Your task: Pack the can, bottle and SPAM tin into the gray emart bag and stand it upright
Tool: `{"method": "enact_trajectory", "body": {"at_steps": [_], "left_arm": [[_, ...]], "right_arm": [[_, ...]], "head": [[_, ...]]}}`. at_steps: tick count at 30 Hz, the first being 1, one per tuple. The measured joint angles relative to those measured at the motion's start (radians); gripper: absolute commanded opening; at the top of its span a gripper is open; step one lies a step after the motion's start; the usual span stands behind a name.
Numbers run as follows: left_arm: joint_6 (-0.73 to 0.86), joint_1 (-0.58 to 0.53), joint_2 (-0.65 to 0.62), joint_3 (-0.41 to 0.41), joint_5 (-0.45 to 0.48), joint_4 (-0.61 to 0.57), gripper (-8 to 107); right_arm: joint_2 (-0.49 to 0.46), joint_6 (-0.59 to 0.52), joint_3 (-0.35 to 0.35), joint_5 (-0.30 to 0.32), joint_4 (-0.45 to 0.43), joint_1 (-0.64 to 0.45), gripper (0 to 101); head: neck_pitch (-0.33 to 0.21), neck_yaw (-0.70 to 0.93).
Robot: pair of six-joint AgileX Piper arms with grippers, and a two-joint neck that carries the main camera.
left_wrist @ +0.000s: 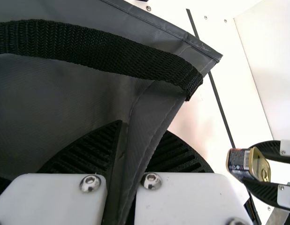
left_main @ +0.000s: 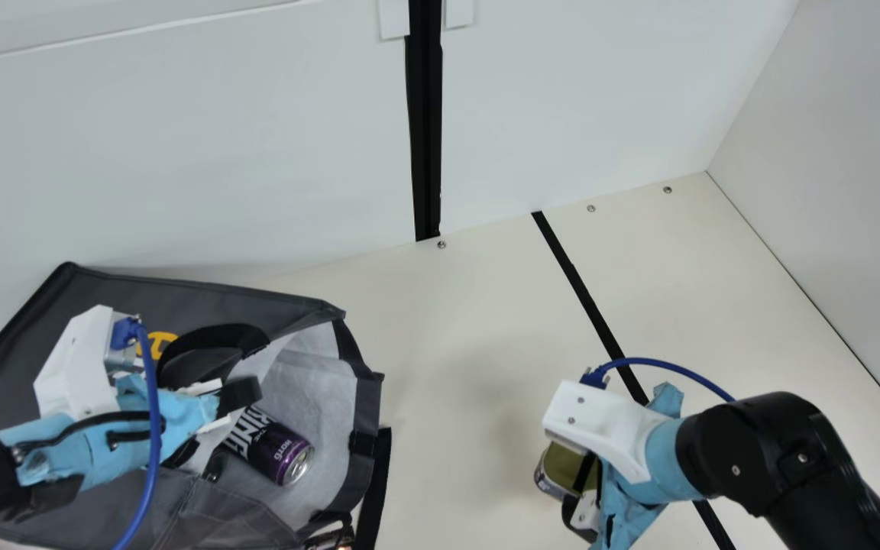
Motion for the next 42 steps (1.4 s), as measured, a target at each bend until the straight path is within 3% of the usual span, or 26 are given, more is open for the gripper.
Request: {"method": "enact_trajectory", "body": {"at_steps": [12,18,28,42], "left_arm": [[0.000,0.000,0.000,0.000,0.000,0.000,-8],[0.000,0.000,0.000,0.000,0.000,0.000,-8],[0.000,0.000,0.000,0.000,0.000,0.000,-8],[0.000,0.000,0.000,0.000,0.000,0.000,-8]], "right_arm": [[-0.028,0.064,0.008,0.014,0.011,0.179,0],[-0.041,0.067,0.013,-0.015,0.062,0.243,0],[-0.049,0.013,0.022,-0.099,0.201,0.268,0],[-0.010,-0.135,0.018,-0.238,0.469,0.238,0]], "head": [[0.000,0.000],[0.000,0.000],[0.000,0.000],[0.000,0.000]]}}
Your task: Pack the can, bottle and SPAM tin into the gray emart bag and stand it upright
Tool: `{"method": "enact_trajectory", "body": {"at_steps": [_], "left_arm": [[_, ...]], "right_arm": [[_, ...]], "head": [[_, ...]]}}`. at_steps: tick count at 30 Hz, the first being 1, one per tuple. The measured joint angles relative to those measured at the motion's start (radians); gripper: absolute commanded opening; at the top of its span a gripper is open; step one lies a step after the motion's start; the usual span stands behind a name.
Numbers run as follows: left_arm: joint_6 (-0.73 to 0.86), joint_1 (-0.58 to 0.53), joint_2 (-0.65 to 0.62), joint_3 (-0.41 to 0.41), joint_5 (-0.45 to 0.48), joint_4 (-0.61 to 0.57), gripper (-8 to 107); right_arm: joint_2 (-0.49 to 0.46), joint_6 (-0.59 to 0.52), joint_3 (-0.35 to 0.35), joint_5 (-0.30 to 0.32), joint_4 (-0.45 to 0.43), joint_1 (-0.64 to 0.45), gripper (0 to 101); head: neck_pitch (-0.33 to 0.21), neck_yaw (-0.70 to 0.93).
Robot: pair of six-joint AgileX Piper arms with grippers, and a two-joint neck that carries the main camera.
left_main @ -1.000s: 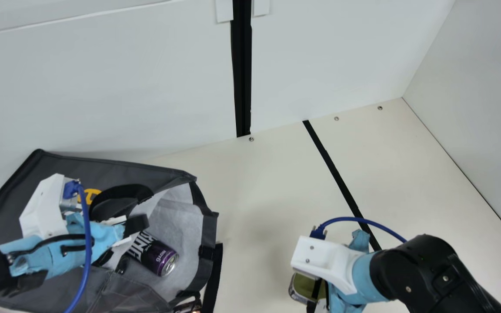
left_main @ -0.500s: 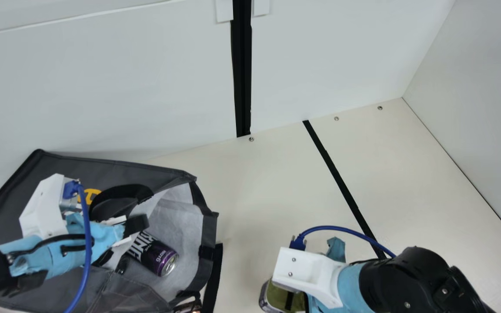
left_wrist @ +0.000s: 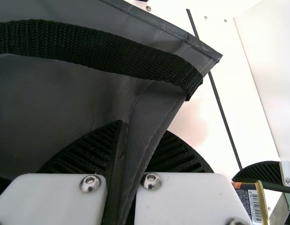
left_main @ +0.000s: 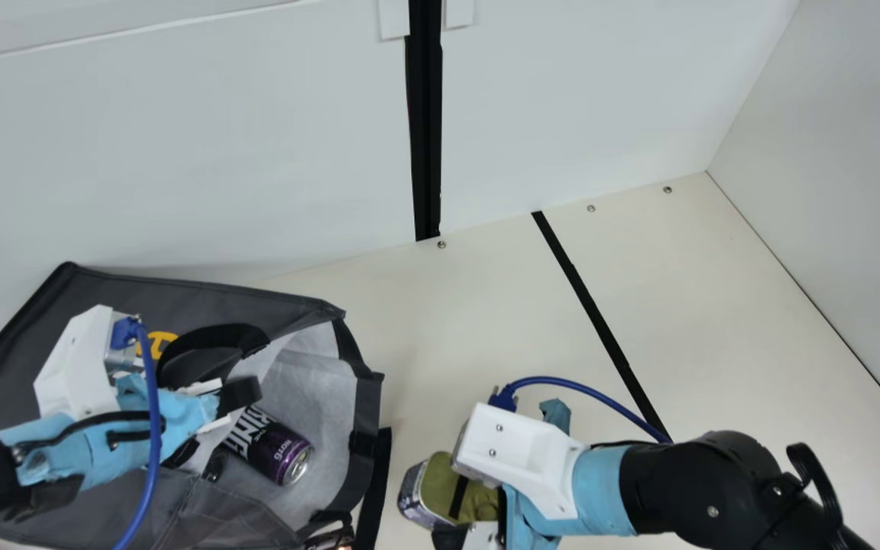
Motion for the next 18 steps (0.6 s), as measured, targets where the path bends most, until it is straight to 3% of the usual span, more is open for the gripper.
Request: {"method": "enact_trajectory", "body": {"at_steps": [9,18], "left_arm": [[0.000,0.000,0.000,0.000,0.000,0.000,-8],[0.000,0.000,0.000,0.000,0.000,0.000,-8]], "right_arm": [[0.059,-0.101,-0.027,-0.052,0.147,-0.004,0],[0.148,-0.153,-0.074,-0.108,0.234,0.028,0]], "head": [[0.000,0.002],[0.000,0.000]]}}
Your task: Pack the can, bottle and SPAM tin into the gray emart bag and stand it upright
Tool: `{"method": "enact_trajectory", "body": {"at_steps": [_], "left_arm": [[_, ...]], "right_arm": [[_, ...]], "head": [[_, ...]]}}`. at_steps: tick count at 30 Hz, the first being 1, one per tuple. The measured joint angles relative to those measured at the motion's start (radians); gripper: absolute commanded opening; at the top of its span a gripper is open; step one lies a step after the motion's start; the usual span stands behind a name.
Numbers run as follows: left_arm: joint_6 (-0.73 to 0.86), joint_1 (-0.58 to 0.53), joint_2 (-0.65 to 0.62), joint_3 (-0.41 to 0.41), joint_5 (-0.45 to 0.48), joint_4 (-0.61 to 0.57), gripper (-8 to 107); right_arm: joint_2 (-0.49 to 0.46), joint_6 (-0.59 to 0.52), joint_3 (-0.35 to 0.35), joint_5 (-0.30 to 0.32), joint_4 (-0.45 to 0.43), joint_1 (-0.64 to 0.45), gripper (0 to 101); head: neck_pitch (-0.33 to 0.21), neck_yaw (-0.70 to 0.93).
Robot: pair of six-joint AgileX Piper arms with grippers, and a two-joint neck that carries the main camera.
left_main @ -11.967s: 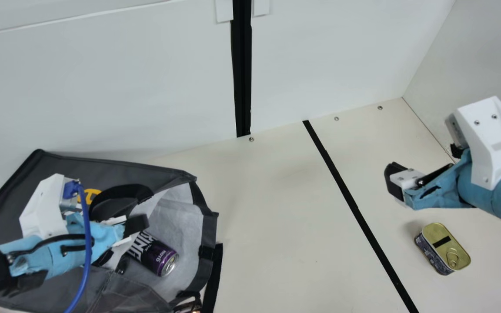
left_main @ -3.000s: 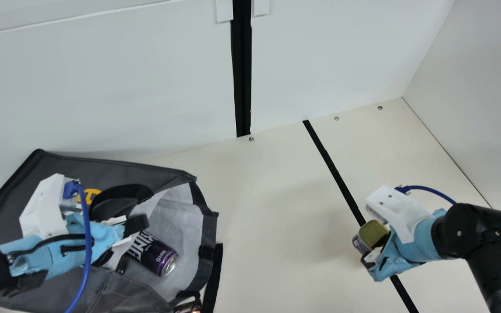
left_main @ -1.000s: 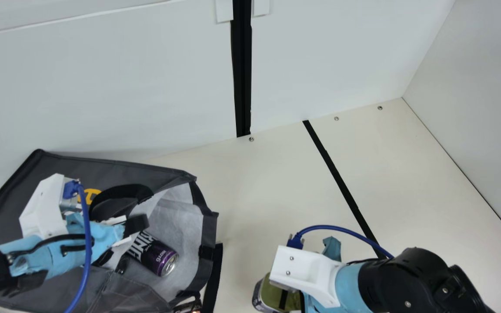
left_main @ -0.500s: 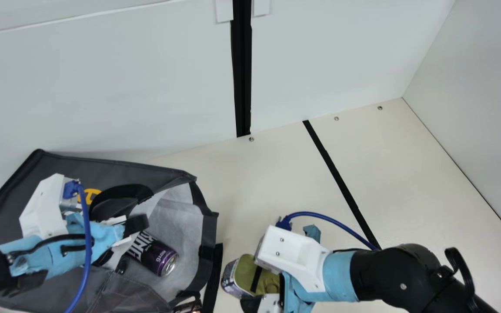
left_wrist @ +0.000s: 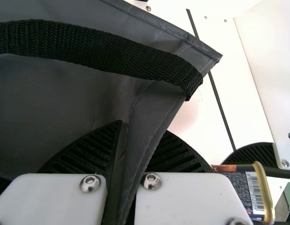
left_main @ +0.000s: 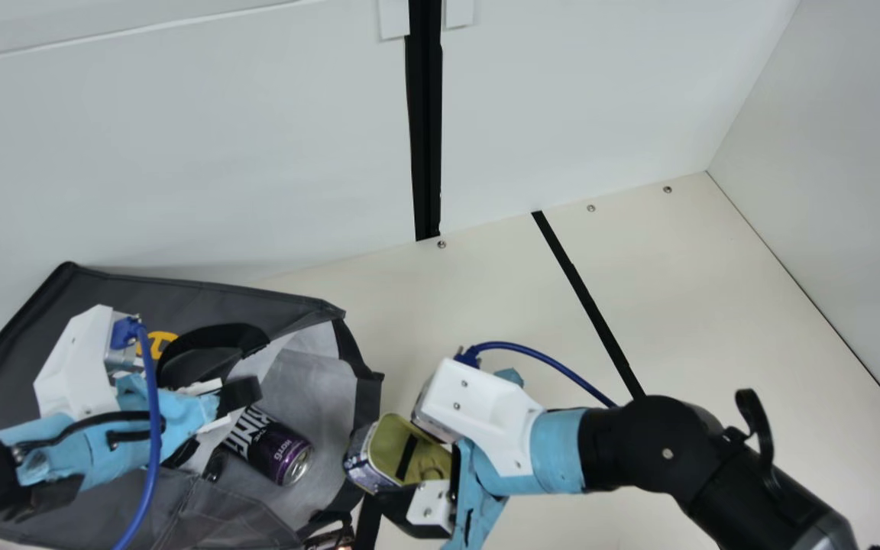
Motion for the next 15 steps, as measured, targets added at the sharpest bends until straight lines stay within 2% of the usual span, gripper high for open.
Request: {"method": "enact_trajectory", "body": {"at_steps": [15], "left_arm": [[0.000,0.000,0.000,0.000,0.000,0.000,-8]], "right_arm": [[0.192,-0.053,-0.094,-0.101,0.102,0.079,0]], "head": [[0.000,0.000]]}}
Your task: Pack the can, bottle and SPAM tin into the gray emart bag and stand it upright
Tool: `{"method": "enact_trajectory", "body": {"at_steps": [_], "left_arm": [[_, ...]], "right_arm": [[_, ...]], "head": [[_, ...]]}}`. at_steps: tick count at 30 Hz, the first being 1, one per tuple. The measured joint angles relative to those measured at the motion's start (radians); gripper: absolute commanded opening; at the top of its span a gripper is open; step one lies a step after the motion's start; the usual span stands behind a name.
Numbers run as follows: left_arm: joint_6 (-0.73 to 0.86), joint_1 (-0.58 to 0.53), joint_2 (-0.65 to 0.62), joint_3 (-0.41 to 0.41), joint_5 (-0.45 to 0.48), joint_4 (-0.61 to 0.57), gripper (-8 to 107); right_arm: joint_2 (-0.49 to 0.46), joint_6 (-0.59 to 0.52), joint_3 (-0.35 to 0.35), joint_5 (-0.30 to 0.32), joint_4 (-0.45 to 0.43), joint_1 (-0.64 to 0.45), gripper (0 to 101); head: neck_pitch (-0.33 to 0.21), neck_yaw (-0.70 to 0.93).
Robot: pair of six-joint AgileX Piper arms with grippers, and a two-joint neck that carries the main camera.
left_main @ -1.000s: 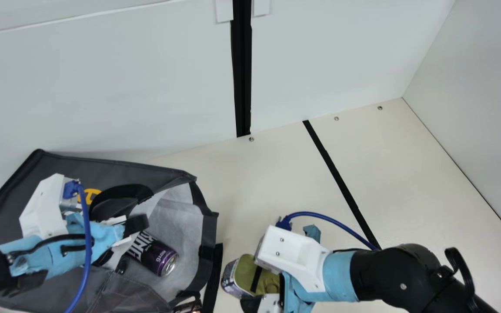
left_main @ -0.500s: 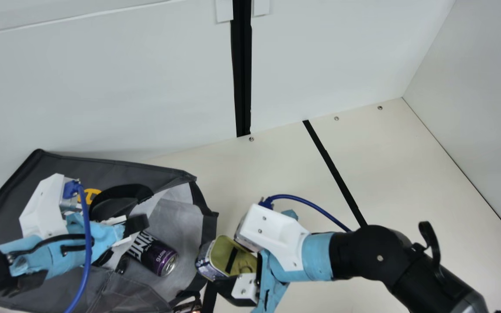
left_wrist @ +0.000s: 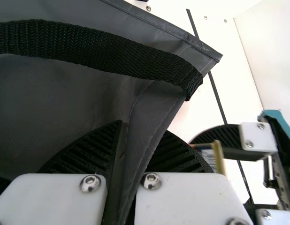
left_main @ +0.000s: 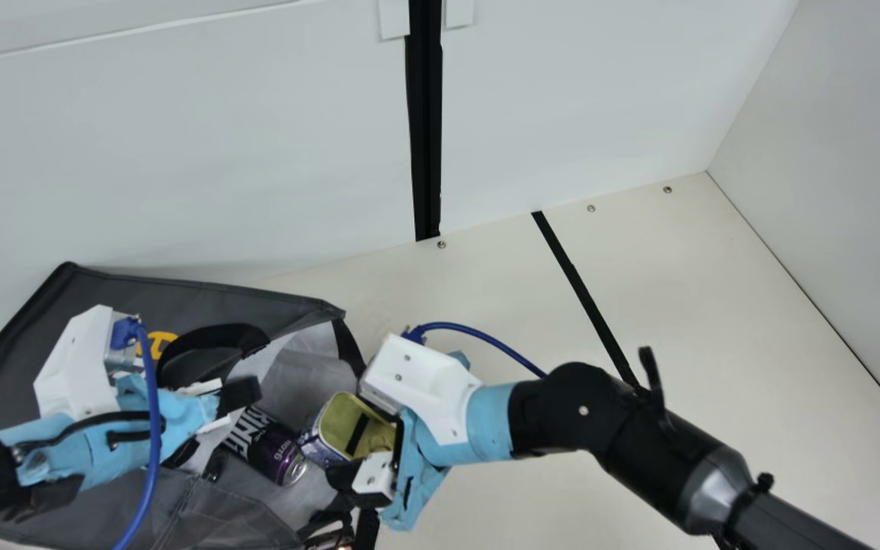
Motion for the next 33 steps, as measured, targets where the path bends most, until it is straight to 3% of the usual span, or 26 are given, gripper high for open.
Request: {"method": "enact_trajectory", "body": {"at_steps": [17,33], "left_arm": [[0.000,0.000,0.000,0.000,0.000,0.000,-8],[0.000,0.000,0.000,0.000,0.000,0.000,-8]], "right_arm": [[0.201,-0.050,-0.112,-0.085,0.090,0.072,0],[0.314,-0.055,-0.190,-0.160,0.124,0.130,0]], "head": [[0.000,0.002],[0.000,0.002]]}}
